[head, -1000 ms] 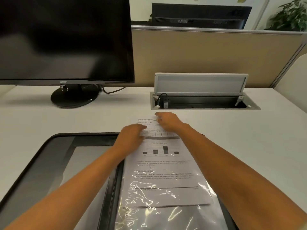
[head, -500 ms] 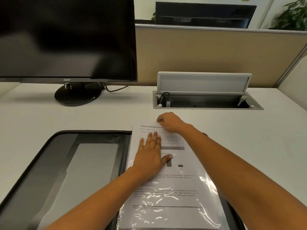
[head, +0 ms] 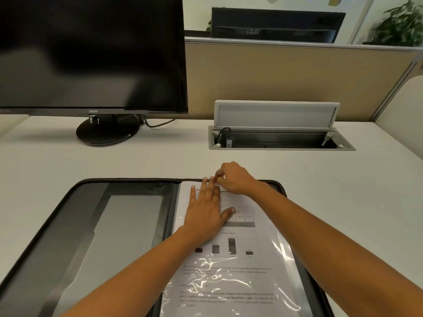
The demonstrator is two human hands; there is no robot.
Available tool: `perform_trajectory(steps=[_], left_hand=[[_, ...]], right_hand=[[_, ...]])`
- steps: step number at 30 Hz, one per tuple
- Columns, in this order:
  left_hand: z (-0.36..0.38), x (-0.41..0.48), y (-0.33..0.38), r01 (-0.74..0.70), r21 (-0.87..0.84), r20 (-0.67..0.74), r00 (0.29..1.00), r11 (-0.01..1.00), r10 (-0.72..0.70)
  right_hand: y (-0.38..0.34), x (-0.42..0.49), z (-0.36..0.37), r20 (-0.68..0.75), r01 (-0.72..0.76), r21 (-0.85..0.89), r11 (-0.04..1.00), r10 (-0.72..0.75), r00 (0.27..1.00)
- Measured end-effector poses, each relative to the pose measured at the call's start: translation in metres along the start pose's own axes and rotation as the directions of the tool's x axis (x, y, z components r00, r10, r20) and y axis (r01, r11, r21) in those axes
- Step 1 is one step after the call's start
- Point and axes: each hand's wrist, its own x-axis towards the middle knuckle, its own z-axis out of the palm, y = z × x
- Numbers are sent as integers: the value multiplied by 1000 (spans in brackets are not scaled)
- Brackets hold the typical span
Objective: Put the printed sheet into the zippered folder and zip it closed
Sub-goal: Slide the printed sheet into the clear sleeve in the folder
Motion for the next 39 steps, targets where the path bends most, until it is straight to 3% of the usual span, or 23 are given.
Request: perform_trajectory(steps=[9,13,22,27,39], left_hand=[[-5,-11,6,34,-3,-60,998,999,-35],[1,-34,7,66,13,-9,998,998,-65],[2,-45,8,85,-6,8,996,996,-85],[4,-44,9,94,1,14,995,996,-94],[1,-44,11,93,3,38,995,996,-93]], right_hand=[[-6,-12,2,39,20,-5,1000,-19,999],[-6,-9,0,58,1,-35,999,1,998],[-14,-1,-11,186,-9,100,995,-10,982],[-14,-1,-6,156,-9,151,989,-15,988],[-17,-2,6,42,103,38,994,-105,994]])
